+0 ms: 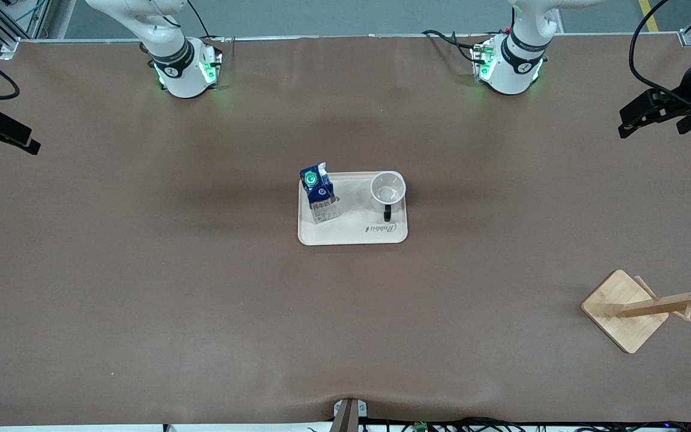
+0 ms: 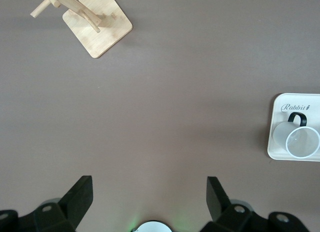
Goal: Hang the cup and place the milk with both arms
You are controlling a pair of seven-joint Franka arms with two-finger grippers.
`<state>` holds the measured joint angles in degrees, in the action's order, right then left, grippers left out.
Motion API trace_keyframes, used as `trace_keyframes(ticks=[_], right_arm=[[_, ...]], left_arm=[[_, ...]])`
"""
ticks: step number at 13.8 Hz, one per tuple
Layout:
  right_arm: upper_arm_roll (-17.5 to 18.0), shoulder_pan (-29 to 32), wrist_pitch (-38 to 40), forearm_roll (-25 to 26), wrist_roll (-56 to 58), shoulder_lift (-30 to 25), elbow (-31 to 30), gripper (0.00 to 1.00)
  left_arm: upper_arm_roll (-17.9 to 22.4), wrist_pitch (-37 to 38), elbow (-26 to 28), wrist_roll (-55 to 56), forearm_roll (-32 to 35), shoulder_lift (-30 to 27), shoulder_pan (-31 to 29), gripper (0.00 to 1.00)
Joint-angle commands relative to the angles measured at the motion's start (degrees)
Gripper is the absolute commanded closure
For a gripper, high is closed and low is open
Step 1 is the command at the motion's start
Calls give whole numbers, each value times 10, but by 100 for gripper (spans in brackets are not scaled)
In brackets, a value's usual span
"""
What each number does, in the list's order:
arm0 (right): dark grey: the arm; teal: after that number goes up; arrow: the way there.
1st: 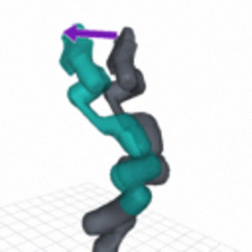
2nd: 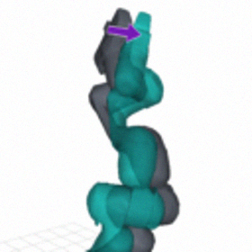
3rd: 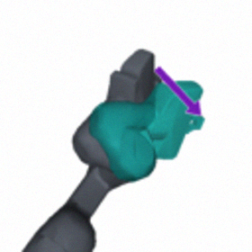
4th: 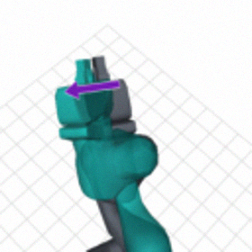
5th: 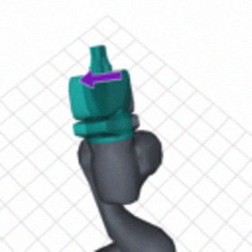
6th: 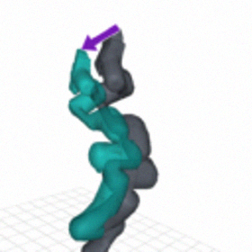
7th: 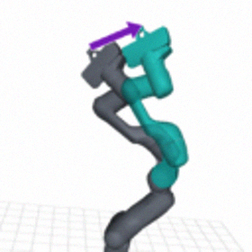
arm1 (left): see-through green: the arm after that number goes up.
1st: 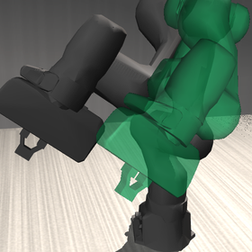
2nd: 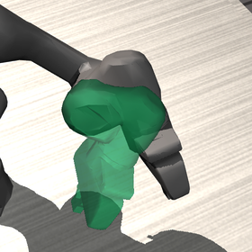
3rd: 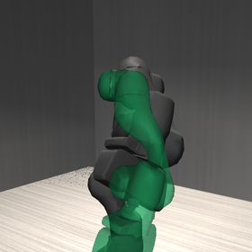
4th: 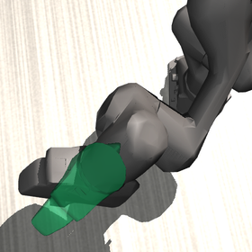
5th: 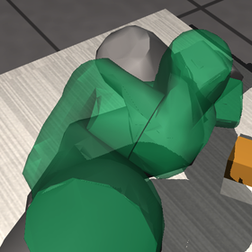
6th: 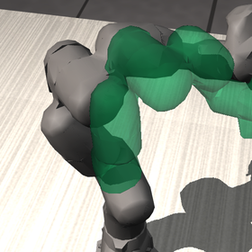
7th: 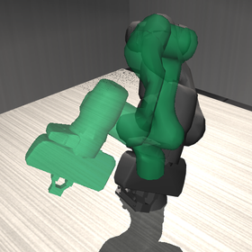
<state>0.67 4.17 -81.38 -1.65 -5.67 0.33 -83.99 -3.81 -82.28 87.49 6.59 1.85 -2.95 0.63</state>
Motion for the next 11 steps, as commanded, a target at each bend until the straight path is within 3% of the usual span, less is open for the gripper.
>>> trace_keyframes(ticks=[1,11], right_arm=[[4,10,-4,-12,9,-8,-10,0],[4,10,-4,-12,9,-8,-10,0]], left_arm=[[-1,10,-9,-12,9,1,-3,0],[-3,9,-7,7,3,3,1,0]])
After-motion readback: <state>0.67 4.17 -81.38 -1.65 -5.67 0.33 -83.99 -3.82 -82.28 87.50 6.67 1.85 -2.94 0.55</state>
